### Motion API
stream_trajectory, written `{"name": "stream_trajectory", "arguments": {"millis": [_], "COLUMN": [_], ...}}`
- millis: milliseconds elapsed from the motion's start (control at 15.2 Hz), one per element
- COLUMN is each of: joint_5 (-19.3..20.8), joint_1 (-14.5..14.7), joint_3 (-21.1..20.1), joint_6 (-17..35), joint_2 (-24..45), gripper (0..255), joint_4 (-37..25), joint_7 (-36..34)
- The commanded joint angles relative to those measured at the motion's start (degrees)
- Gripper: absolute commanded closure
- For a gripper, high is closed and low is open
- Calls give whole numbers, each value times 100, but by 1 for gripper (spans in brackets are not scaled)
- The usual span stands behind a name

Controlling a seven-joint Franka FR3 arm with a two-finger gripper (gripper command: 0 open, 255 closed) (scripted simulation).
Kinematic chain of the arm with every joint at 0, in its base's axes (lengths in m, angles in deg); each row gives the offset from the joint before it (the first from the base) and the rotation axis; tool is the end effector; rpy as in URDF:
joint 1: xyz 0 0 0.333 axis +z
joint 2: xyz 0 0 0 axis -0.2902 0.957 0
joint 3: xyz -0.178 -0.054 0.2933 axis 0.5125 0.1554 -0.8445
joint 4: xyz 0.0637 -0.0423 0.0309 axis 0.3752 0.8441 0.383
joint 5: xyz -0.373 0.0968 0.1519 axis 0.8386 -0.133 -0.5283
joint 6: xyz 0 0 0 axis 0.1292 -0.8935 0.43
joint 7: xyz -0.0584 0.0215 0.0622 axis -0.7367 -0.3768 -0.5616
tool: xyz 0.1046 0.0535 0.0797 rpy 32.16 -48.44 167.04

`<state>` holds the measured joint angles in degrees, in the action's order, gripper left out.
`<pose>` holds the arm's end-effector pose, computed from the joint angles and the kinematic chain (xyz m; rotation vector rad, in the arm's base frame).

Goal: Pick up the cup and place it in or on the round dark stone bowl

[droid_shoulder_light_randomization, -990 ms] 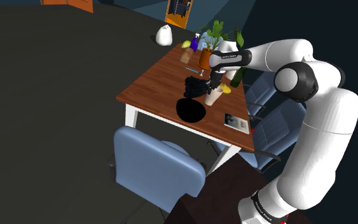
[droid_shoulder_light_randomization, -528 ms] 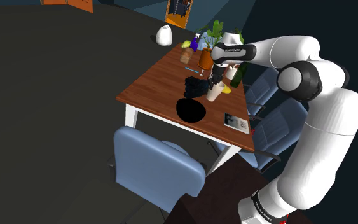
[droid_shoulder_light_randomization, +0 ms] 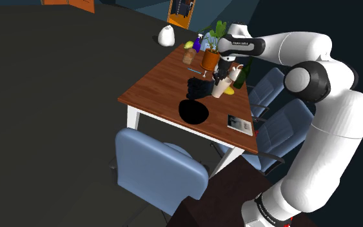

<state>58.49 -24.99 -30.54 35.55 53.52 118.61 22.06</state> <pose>0.6538 -0.2588 0.4444 3.0181 -0.1517 -0.0085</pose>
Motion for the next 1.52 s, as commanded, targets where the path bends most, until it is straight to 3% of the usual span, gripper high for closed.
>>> {"name": "stream_trajectory", "arguments": {"millis": [0,594,1056,1452], "joint_5": [3,265,393,398], "joint_1": [-5,710,1267,1265], "joint_3": [5,-262,-582,-584], "joint_6": [-144,-366,-678,-231], "joint_2": [-23,-687,-981,-945], "gripper": [255,255,255,255], "joint_4": [-123,396,463,877], "joint_7": [14,-971,-1837,-1879]}}
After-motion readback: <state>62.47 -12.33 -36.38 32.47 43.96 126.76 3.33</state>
